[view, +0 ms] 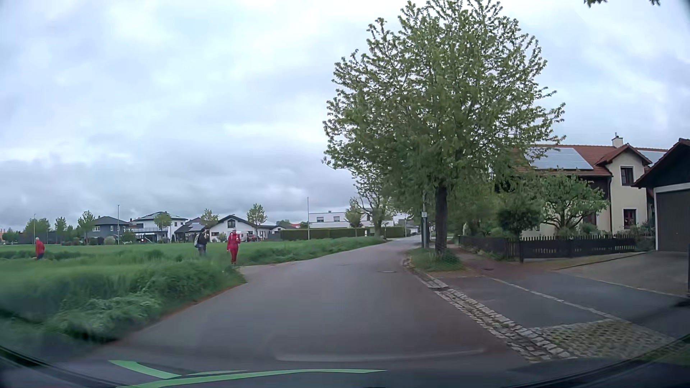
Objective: Follow the waypoints while adhering to traffic rules and regulations
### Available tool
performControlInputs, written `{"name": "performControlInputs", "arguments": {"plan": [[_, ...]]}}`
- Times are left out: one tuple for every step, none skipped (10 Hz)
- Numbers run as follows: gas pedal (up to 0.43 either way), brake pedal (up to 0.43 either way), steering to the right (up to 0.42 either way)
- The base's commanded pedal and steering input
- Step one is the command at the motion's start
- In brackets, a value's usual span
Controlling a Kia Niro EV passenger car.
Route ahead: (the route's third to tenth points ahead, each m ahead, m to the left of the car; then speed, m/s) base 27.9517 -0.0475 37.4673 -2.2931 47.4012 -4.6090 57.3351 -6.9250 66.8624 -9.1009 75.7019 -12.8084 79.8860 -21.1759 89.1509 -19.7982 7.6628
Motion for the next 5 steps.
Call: {"name": "performControlInputs", "arguments": {"plan": [[0.079, 0.0, 0.025], [0.079, 0.0, 0.025], [0.079, 0.0, 0.023], [0.079, 0.0, 0.019], [0.079, 0.0, 0.016]]}}
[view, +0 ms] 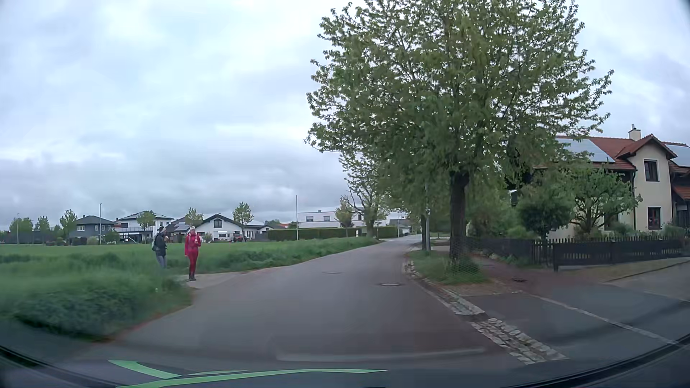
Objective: Follow the waypoints while adhering to traffic rules and regulations
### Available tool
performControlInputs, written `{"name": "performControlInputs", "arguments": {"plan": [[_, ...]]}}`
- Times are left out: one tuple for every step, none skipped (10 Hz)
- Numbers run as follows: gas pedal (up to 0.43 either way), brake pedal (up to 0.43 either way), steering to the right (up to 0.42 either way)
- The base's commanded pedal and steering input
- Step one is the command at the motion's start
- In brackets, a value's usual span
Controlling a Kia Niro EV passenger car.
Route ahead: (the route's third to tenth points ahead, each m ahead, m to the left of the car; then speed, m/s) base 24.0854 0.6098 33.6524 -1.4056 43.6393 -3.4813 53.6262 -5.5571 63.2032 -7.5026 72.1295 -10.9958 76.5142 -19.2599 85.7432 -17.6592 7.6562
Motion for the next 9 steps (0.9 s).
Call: {"name": "performControlInputs", "arguments": {"plan": [[0.079, 0.0, 0.016], [0.079, 0.0, 0.016], [0.079, 0.0, 0.016], [0.079, 0.0, 0.016], [0.079, 0.0, 0.018], [0.079, 0.0, 0.018], [0.079, 0.0, 0.018], [0.079, 0.0, 0.019], [0.079, 0.0, 0.023]]}}
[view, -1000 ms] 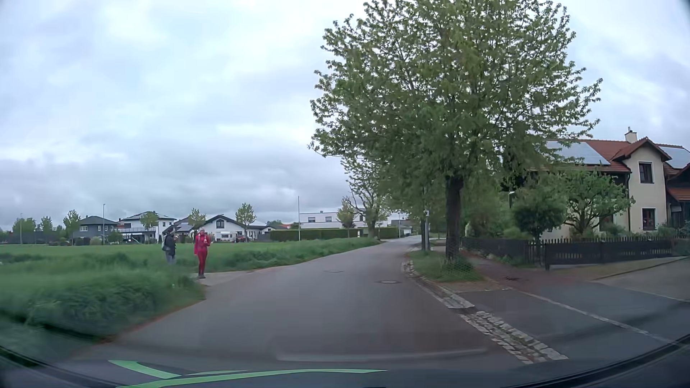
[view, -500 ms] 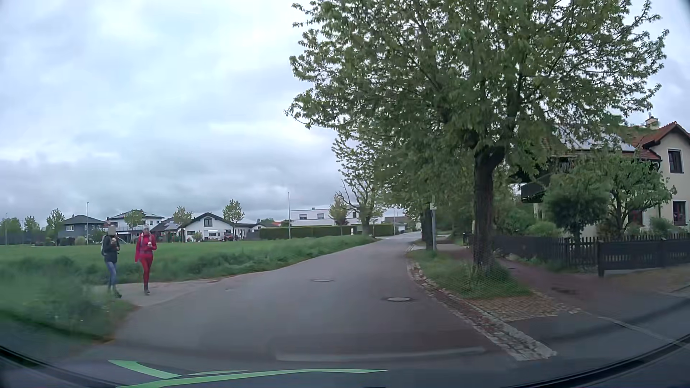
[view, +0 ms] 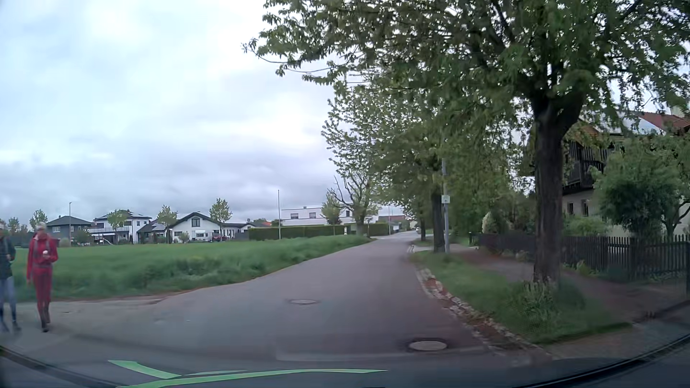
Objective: Follow the waypoints while adhering to traffic rules and regulations
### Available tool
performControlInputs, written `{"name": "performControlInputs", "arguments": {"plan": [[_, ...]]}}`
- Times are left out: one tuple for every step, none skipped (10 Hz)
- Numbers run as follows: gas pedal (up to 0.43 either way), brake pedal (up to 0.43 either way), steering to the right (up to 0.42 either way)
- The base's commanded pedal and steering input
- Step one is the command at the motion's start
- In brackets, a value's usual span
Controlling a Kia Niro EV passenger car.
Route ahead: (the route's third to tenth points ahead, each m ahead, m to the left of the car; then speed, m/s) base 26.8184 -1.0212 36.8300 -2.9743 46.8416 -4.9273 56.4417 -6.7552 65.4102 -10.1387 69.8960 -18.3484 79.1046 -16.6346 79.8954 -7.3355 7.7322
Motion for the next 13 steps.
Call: {"name": "performControlInputs", "arguments": {"plan": [[0.079, 0.0, 0.029], [0.079, 0.0, 0.031], [0.079, 0.0, 0.032], [0.079, 0.0, 0.031], [0.079, 0.0, 0.032], [0.079, 0.0, 0.032], [0.087, 0.0, 0.032], [0.087, 0.0, 0.032], [0.087, 0.0, 0.032], [0.087, 0.0, 0.031], [0.087, 0.0, 0.03], [0.098, 0.0, 0.03], [0.098, 0.0, 0.029]]}}
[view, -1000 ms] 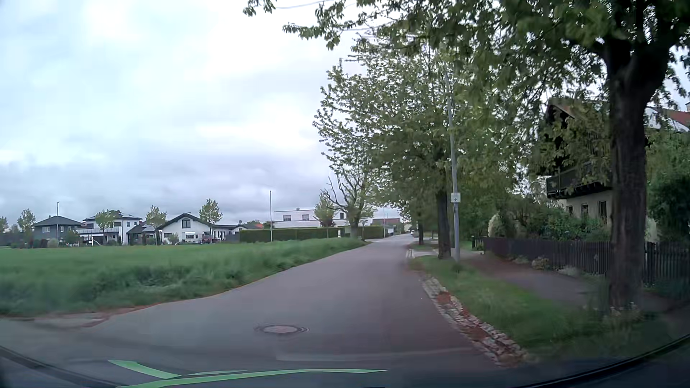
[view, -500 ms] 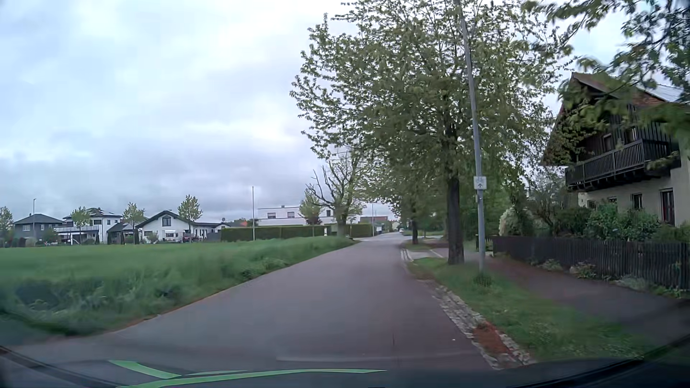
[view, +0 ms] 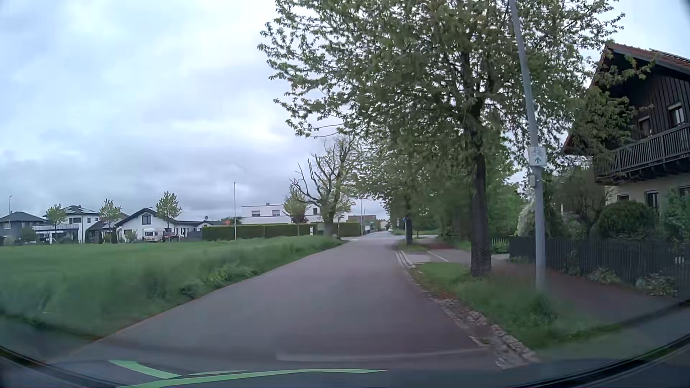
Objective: Follow the waypoints while adhering to traffic rules and regulations
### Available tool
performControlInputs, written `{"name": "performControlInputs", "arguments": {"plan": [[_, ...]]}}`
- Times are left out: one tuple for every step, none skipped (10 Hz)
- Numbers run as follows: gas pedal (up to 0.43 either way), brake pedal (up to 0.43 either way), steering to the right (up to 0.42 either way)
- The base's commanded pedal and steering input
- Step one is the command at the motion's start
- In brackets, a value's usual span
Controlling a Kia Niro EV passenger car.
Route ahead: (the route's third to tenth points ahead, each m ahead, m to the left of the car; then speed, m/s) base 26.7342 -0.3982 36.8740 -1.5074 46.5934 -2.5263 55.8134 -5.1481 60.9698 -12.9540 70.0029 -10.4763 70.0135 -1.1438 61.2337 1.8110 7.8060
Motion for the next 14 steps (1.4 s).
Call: {"name": "performControlInputs", "arguments": {"plan": [[0.098, 0.0, 0.028], [0.11, 0.0, 0.028], [0.11, 0.0, 0.026], [0.11, 0.0, 0.022], [0.11, 0.0, 0.019], [0.11, 0.0, 0.019], [0.11, 0.0, 0.018], [0.118, 0.0, 0.018], [0.118, 0.0, 0.018], [0.118, 0.0, 0.017], [0.118, 0.0, 0.014], [0.118, 0.0, 0.014], [0.118, 0.0, 0.014], [0.118, 0.0, 0.012]]}}
